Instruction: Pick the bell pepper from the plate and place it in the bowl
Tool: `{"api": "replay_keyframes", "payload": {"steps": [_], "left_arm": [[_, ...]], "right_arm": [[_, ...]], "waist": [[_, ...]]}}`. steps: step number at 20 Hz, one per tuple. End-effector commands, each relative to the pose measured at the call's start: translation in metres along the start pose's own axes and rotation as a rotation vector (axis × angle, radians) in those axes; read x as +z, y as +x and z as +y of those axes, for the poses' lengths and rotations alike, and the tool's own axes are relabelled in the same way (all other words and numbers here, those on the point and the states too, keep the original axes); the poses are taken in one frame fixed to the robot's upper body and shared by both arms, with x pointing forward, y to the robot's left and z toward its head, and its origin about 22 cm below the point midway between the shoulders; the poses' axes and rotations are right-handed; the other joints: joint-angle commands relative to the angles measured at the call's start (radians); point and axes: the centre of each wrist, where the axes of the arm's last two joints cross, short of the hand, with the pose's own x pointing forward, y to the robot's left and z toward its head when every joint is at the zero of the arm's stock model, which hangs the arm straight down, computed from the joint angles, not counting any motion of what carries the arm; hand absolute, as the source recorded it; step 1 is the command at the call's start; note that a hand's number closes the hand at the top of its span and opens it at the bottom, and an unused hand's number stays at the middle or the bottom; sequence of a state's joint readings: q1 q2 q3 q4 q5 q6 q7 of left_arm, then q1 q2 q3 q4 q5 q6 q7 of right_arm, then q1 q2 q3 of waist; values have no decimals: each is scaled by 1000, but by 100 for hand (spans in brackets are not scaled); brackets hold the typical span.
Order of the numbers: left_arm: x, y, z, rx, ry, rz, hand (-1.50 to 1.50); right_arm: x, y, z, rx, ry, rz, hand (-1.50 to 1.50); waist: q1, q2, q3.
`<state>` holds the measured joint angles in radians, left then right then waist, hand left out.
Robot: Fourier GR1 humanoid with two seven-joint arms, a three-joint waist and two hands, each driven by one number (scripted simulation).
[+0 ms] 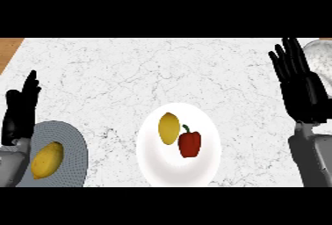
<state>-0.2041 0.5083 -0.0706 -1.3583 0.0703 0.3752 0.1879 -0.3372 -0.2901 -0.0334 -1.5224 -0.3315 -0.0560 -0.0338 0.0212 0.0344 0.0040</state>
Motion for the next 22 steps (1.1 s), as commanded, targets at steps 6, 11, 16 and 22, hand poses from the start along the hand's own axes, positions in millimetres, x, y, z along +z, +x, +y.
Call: {"api": "replay_keyframes", "payload": {"steps": [6,11,16,22], "left_arm": [[7,25,-6,114,-119,-170,0],[14,2,2,133,-99,-74,0],[19,-1,9,152,-123,-86,0],[25,5,6,155,-139,-102,0]], "right_arm": [[-7,74,73,394,243,-273,150],[39,8,3,833,-126,189,-150],[106,5,70,907,-15,153,-150],[158,46,102,977,-147,239,-150]], "waist": [[-18,-57,-10],[-97,-74,-16],[-74,-62,-12],[-57,-52,-8]]}}
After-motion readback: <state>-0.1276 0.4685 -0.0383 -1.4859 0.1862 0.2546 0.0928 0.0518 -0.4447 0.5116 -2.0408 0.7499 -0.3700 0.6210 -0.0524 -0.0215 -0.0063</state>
